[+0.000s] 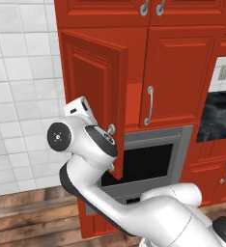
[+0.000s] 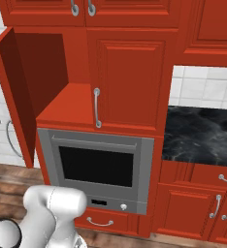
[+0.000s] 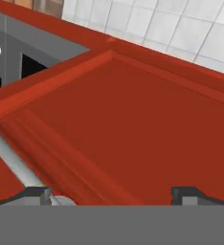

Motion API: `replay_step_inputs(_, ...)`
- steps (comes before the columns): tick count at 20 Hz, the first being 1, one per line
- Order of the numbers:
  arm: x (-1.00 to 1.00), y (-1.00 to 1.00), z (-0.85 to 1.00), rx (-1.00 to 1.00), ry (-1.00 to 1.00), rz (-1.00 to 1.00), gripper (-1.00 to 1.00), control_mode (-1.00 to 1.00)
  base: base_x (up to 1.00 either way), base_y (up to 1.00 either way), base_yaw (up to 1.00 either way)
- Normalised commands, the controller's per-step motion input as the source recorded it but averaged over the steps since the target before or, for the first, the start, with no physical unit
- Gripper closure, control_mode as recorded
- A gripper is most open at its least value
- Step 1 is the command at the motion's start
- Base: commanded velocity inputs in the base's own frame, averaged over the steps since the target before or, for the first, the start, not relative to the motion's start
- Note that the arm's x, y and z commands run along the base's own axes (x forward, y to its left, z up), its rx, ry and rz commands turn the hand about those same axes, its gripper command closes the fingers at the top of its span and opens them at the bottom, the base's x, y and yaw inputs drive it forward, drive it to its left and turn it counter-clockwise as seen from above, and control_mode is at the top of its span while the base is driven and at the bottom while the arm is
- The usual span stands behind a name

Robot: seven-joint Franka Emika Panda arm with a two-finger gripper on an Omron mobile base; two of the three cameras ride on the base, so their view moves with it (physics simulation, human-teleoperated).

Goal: Close all open cabinet doors.

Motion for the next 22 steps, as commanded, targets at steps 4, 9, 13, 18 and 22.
replay_step_inputs(4, 1.00, 0.12, -0.25, -0.07, 0.00, 0.00, -1.00, -1.00, 0.00, 0.00, 0.00)
replay_step_inputs(9, 0.70, 0.01, -0.04, -0.09, 0.00, 0.00, -1.00, -1.00, 0.00, 0.00, 0.00)
replay_step_inputs(13, 0.30, 0.00, 0.00, -0.11, 0.00, 0.00, -1.00, -1.00, 0.00, 0.00, 0.00)
replay_step_inputs(18, 0.05, -0.22, 0.00, -0.07, 0.00, 0.00, -1.00, -1.00, 0.00, 0.00, 0.00)
replay_step_inputs(22, 0.00, -0.58, -0.02, -0.03, 0.00, 0.00, -1.00, -1.00, 0.00, 0.00, 0.00)
